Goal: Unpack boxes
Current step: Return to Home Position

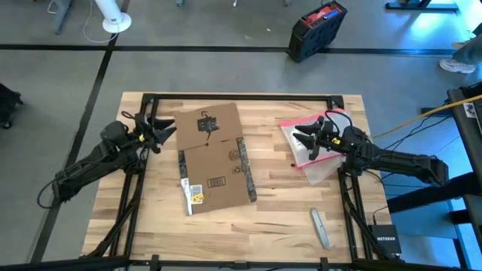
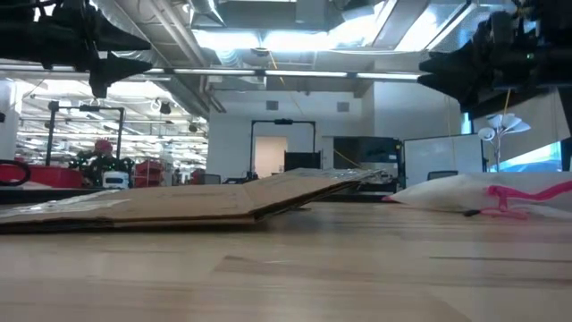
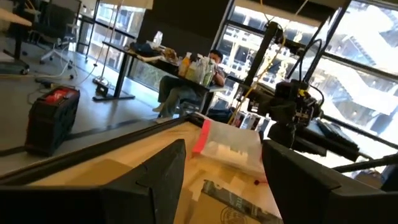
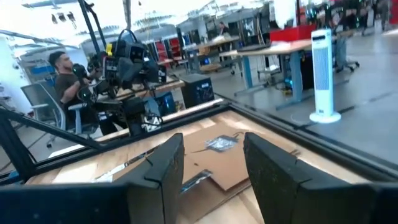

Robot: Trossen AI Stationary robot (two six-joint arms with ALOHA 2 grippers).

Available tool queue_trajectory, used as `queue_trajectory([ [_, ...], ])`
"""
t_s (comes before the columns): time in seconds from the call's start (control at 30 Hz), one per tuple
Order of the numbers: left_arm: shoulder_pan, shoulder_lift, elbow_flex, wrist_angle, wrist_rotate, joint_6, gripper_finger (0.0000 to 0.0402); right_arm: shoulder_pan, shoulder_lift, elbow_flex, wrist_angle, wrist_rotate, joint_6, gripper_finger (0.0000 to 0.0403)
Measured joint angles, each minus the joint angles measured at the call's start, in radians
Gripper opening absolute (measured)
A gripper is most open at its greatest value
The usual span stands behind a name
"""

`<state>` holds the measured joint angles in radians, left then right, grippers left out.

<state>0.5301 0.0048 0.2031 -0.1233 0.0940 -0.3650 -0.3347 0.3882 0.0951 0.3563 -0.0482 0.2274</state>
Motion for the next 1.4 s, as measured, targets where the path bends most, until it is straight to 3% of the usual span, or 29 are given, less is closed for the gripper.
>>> queue_trajectory([
  [0.23, 0.0, 0.0, 0.0, 0.0, -0.001, 0.07, 0.0205, -0.175, 0.0, -0.071, 0.122, -0.129, -0.046, 0.016],
  [0.53, 0.002, 0.001, 0.0, -0.163, -0.061, 0.111, 0.0205, -0.398, 0.0, -0.073, -0.069, -0.298, -0.123, 0.016],
  [0.63, 0.002, 0.0, 0.0, -0.138, -0.076, 0.119, 0.0205, -0.45, 0.0, -0.073, -0.088, -0.342, -0.144, 0.016],
  [0.9, 0.002, 0.001, 0.0, -0.16, -0.119, 0.142, 0.0205, -0.55, 0.0, -0.074, -0.298, -0.361, -0.269, 0.016],
  [1.07, 0.002, 0.0, 0.0, -0.158, -0.168, 0.141, 0.0205, -0.55, 0.0, -0.087, -0.279, -0.36, -0.304, 0.016],
  [1.27, 0.002, 0.0, 0.0, -0.157, -0.199, 0.141, 0.0205, -0.55, 0.0, -0.087, -0.279, -0.254, -0.309, 0.016],
  [1.4, 0.002, 0.0, 0.0, -0.158, -0.199, 0.139, 0.0205, -0.549, 0.0, -0.087, -0.279, -0.241, -0.302, 0.016],
])
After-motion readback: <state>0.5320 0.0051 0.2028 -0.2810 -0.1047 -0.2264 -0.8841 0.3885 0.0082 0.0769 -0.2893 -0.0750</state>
